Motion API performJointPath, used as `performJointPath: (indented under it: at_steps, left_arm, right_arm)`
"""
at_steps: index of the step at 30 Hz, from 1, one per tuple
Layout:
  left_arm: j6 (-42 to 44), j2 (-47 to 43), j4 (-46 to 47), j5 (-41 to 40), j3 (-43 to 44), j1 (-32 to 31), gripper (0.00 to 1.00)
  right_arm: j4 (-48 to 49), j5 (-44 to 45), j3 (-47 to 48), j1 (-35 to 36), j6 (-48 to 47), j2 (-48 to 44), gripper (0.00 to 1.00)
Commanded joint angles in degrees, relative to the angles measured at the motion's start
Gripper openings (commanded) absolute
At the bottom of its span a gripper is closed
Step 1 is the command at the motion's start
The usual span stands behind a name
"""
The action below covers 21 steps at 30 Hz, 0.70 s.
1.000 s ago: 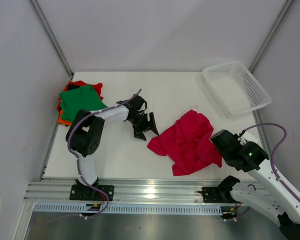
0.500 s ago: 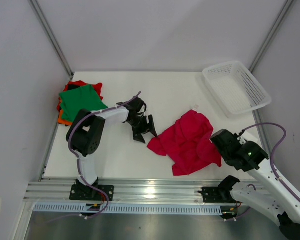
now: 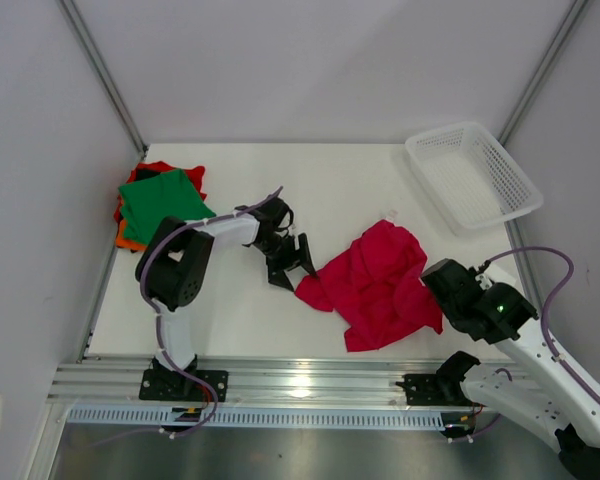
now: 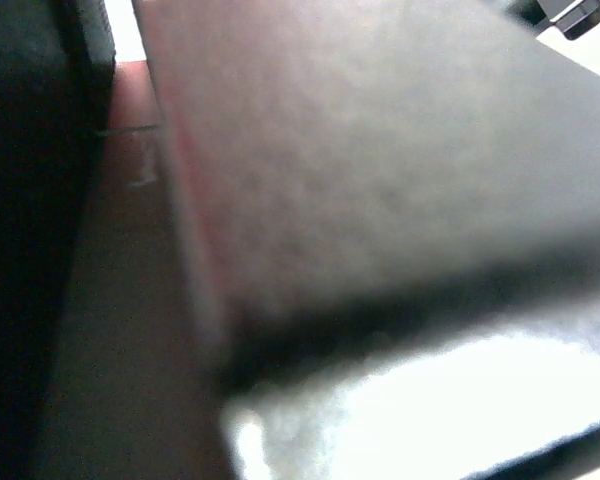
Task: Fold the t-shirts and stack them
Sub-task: Flatten out the tshirt
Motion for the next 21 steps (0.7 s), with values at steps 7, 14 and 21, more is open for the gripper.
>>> performJointPath:
  at_steps: [7, 14, 21]
  left_arm:
    - [-0.4, 2.8, 1.2, 2.0, -0.4, -1.0, 0.76]
    - [0.8, 3.9, 1.7, 3.9, -1.9, -1.1, 0.01]
    - [1.6, 3.9, 1.7, 4.2, -2.7, -1.1, 0.01]
  right_arm:
    - [0.5, 1.1, 0.9, 0.4, 2.1, -0.3, 0.00]
    - [0.2, 0.8, -0.1, 0.4, 3.2, -1.4, 0.00]
    - [0.0, 0.6, -0.4, 0.4, 3.9, -2.2, 0.00]
